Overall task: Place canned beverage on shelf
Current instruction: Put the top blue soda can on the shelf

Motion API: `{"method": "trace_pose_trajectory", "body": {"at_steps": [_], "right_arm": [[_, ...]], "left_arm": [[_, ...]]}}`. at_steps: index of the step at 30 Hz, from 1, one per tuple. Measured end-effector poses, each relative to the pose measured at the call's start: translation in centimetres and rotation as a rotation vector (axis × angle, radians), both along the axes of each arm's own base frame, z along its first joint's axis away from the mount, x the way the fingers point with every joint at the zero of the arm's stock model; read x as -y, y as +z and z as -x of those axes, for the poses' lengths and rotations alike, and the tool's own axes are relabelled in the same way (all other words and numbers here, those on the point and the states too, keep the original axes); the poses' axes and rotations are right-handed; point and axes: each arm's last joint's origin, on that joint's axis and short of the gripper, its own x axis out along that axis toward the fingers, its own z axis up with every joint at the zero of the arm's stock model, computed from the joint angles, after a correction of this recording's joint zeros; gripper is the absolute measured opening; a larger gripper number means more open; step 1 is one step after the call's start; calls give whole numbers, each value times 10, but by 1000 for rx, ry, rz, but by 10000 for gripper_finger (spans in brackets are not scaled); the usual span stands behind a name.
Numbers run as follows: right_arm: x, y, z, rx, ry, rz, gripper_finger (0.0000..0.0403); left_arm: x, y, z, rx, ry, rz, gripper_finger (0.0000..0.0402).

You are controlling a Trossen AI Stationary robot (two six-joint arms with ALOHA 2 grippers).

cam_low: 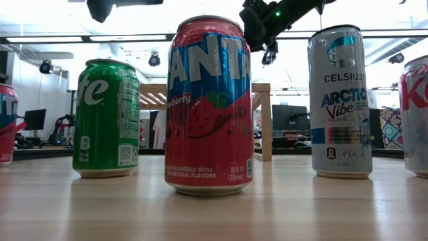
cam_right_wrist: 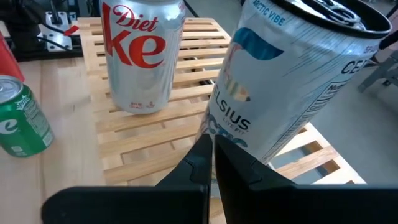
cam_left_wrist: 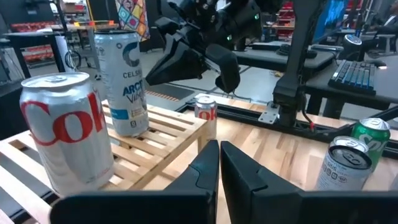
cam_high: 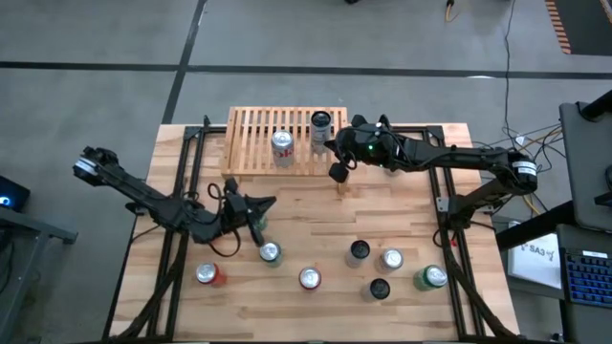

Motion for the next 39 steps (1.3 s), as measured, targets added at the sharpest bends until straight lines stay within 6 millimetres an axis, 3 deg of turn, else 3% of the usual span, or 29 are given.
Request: {"method": "trace_pose_trajectory", "body": {"at_steps": [13,39], "right_arm": [[0,-1,-1,-13,11,21,9],[1,-4,-4,-25,21,36,9]], "left_arm": [[8,-8,-14,-17,-3,26,0],[7,-6,-12,-10,-4,27,0]]}}
